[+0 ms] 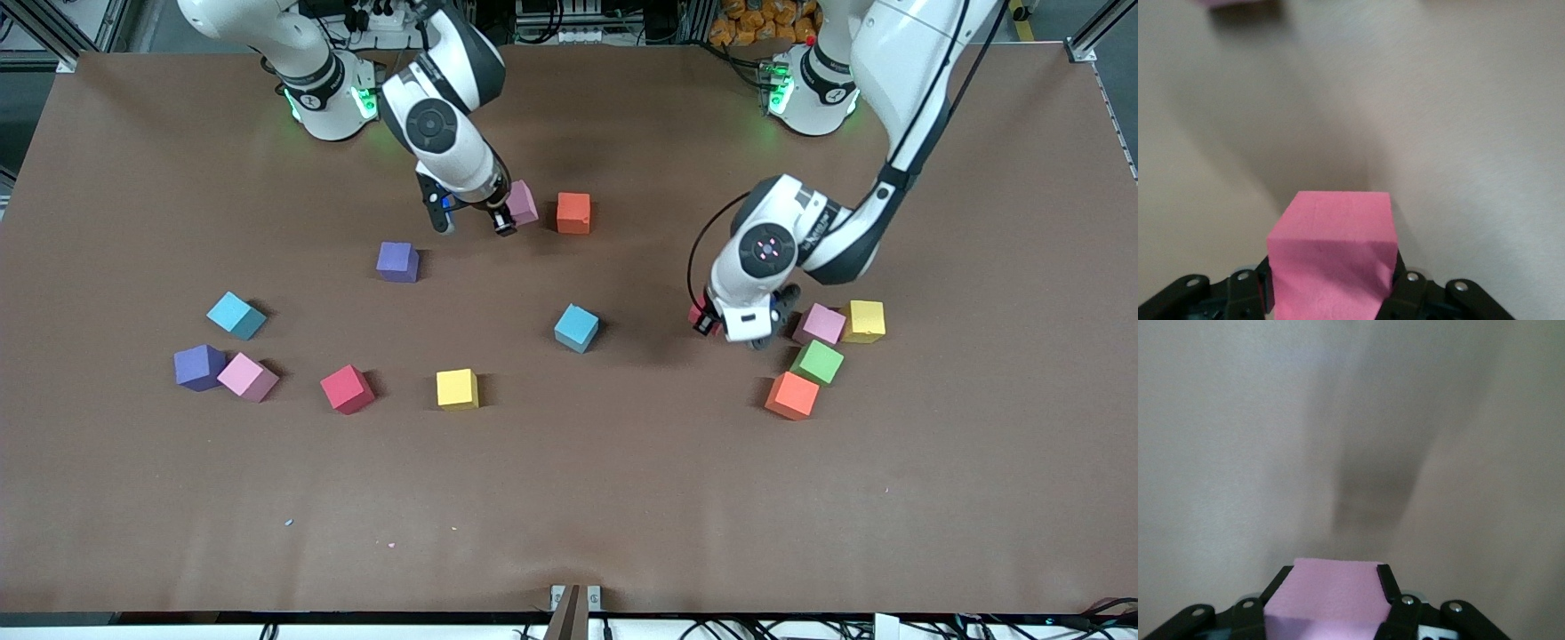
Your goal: Arrange 11 blocks into digit 3
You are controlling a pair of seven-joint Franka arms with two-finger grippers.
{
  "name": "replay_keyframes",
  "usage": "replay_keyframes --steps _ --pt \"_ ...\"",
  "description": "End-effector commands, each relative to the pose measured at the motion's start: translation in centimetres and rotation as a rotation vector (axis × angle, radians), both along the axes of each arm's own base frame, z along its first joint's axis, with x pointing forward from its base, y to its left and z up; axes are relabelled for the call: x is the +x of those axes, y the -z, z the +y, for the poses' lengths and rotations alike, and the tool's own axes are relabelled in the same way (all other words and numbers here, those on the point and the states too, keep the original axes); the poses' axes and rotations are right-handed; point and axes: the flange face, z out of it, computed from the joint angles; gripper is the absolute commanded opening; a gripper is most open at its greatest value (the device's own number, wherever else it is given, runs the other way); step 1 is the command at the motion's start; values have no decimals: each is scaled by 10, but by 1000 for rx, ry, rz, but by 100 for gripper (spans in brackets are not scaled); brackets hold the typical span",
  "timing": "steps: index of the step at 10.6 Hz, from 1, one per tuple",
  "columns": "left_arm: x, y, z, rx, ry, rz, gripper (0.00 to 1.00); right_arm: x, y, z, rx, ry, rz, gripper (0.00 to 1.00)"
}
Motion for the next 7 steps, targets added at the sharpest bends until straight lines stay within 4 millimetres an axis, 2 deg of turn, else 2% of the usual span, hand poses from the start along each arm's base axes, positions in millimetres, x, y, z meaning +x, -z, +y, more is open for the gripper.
replay_keyframes --steps 1,4,7 --pt "-32 1 -7 2 -102 -37 0 0 10 -1 -2 32 12 35" --pt "-63 18 -15 -40 -204 -72 0 -2 36 -2 -27 44 21 35" --pt "-91 16 -39 -57 -356 -80 0 -15 46 9 -49 99 24 35"
